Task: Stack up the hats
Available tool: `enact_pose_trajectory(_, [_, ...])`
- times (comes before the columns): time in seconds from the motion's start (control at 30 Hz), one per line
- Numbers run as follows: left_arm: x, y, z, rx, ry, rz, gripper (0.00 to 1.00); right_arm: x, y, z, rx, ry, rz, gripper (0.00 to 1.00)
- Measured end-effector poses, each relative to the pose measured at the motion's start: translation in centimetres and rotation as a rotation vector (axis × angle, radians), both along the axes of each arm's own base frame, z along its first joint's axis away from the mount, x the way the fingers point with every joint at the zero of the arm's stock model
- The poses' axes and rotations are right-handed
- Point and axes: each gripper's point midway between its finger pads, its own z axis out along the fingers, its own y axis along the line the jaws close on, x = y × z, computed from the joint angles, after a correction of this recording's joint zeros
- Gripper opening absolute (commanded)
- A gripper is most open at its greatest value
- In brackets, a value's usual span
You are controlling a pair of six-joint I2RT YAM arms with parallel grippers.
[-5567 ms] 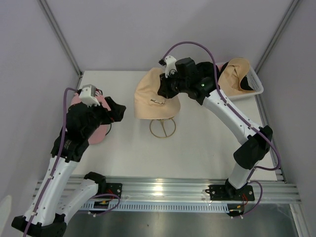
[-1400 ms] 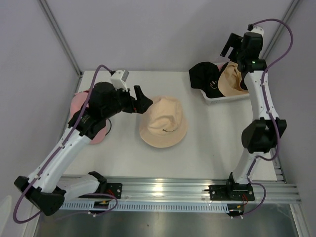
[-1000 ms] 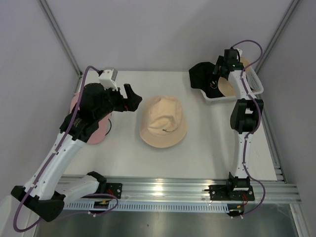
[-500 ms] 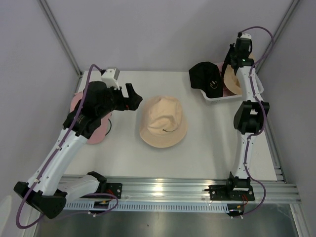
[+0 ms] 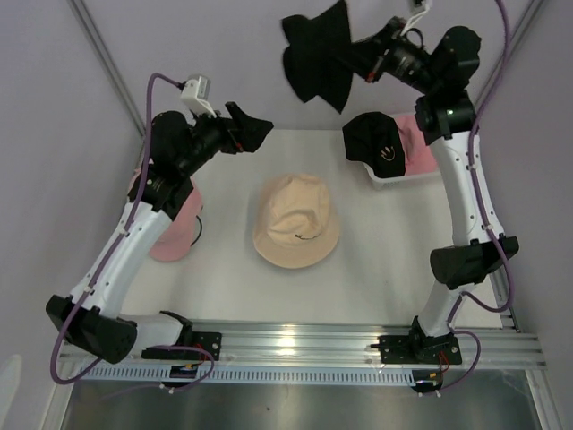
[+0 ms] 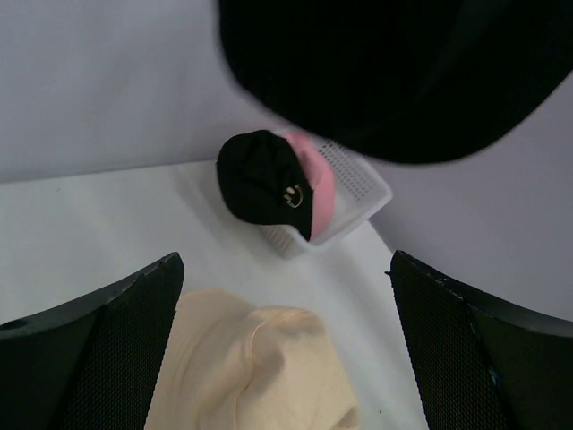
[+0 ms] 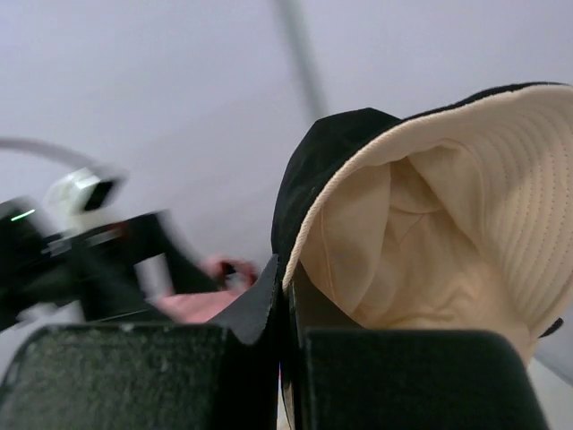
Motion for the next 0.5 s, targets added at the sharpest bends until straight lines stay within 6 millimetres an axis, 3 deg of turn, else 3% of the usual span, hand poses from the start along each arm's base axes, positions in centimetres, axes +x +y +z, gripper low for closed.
enact_pose_trajectory(0.13, [0.8, -2.7, 1.8, -0.039, -0.115, -0.140, 0.99, -6.8, 7.4, 0.6, -0.023, -0.038, 0.264, 0.00])
enact_pose_trajectory(0.3, [-0.5, -4.6, 1.8, -0.041, -0.260, -0.292, 0.97, -8.4, 10.8, -1.9, -0.037, 0.045, 0.383, 0.00])
enact_pose_trajectory(0.33, [-0.8, -4.8, 1.3, -0.036, -0.279, -0.314, 0.91, -8.3, 11.3, -2.6, -0.038, 0.071, 0.395, 0.00])
enact_pose_trajectory(0.37, [-0.9, -4.9, 0.7, -0.031, -0.292, -0.324, 0.72, -8.3, 11.7, -3.3, -0.039, 0.097, 0.404, 0.00])
enact_pose_trajectory(0.43, [-1.0, -5.0, -0.7, -0.013, -0.293, -0.334, 0.54, -8.1, 12.4, -4.7, -0.040, 0.149, 0.420, 0.00])
enact_pose_trajectory(0.47, [-0.9, -5.0, -1.1, -0.002, -0.294, -0.334, 0.35, -8.0, 12.7, -5.3, -0.036, 0.173, 0.427, 0.00])
enact_pose_trajectory(0.5, [-0.8, -5.0, -1.2, 0.005, -0.298, -0.335, 0.23, -7.9, 12.9, -5.9, -0.031, 0.196, 0.432, 0.00])
